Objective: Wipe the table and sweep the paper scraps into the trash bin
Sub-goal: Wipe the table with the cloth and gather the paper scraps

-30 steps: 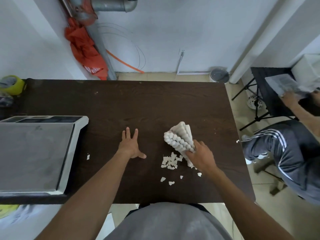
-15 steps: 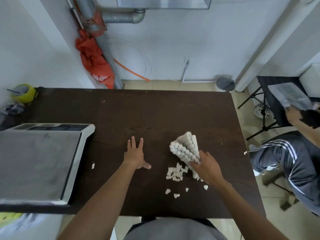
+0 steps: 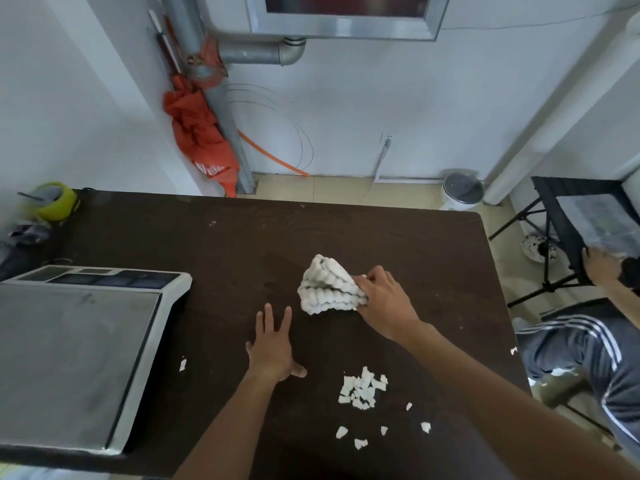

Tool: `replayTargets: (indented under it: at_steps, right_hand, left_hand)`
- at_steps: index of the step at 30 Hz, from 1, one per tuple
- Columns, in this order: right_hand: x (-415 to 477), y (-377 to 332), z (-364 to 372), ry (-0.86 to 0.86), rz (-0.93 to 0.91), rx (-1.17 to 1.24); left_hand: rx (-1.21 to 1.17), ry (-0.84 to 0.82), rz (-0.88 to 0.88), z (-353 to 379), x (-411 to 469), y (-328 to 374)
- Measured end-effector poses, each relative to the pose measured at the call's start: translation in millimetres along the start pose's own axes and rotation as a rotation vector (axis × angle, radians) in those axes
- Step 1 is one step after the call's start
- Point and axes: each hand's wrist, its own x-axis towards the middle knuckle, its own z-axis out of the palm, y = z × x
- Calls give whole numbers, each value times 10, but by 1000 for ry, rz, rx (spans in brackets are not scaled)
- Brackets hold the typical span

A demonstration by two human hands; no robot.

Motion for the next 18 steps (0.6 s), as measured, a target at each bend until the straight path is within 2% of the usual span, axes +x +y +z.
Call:
replayTargets:
  at_steps: [6, 12, 15, 18]
  right_hand:
    - [985, -290, -96, -85, -319, -228]
    - [1912, -636, -110, -96, -455, -257]
    - [2155, -735, -53, -61, -498, -251]
    - [2239, -685, -2, -97, -493, -283]
  left_hand:
    - [10, 45, 17, 18, 41, -29]
    - [14, 61, 15, -9, 18, 34]
    - [24, 60, 7, -19, 42, 43]
    - [20, 62, 3, -1, 42, 36]
